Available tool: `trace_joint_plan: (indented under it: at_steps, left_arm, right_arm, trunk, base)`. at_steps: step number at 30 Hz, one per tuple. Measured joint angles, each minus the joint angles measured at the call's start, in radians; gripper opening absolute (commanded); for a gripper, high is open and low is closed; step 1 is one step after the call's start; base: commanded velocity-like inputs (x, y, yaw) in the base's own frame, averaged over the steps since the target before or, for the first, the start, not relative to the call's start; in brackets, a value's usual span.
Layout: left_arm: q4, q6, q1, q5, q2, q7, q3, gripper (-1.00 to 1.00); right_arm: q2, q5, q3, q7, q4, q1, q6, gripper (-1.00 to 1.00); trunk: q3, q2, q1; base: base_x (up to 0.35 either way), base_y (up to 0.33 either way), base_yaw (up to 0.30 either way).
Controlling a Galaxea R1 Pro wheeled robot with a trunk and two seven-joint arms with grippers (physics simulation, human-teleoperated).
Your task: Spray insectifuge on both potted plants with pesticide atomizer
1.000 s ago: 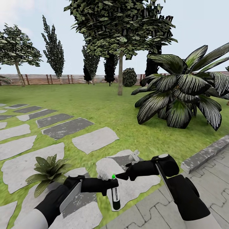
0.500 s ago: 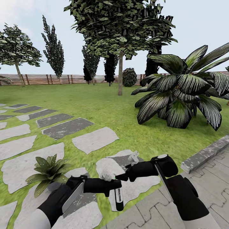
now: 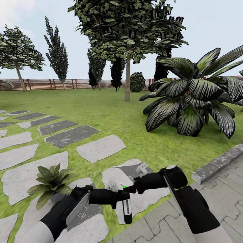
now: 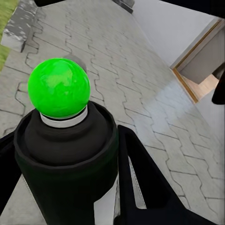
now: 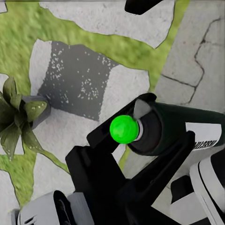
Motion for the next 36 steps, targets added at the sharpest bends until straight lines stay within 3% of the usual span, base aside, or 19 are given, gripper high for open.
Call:
trace_joint_plan:
  at_steps: [4, 5, 13, 19, 24, 36]
  left_arm:
    - [-0.002, 0.000, 0.000, 0.000, -0.001, -0.009, 0.000, -1.00]
    - [-0.003, 0.000, 0.000, 0.000, -0.001, -0.010, 0.000, -1.00]
    - [-0.014, 0.001, 0.000, 0.002, -0.004, -0.012, 0.000, -1.00]
    - [-0.015, 0.001, 0.000, -0.013, -0.031, -0.022, 0.000, -1.00]
    - [-0.013, 0.002, 0.000, -0.029, -0.068, -0.023, 0.000, -1.00]
    - [-0.013, 0.001, 0.000, -0.048, -0.068, -0.022, 0.003, -1.00]
  right_arm:
    - [0.000, 0.011, 0.000, -0.041, 0.015, 0.000, 0.000, 1.00]
    - [0.000, 0.012, 0.000, -0.043, 0.015, 0.000, 0.000, -1.00]
    - [0.001, 0.014, -0.001, -0.049, 0.017, 0.000, -0.007, -1.00]
    - [0.005, 0.013, 0.000, -0.049, 0.017, 0.000, -0.015, -1.00]
    - [0.014, 0.013, 0.001, -0.048, 0.017, 0.001, -0.016, -1.00]
    - [0.014, 0.014, -0.003, -0.048, 0.018, 0.000, -0.016, -1.00]
  trunk:
    - [0.000, 0.000, 0.000]
    - [0.000, 0.000, 0.000]
    - [0.000, 0.000, 0.000]
    - [0.000, 0.000, 0.000]
    - [0.000, 0.000, 0.000]
    - [0.000, 0.000, 0.000]
  base:
    - [0.000, 0.000, 0.000]
    - [0.000, 0.000, 0.000]
    - [0.000, 0.000, 0.000]
    - [0.000, 0.000, 0.000]
    - [0.000, 0.000, 0.000]
    - [0.000, 0.000, 0.000]
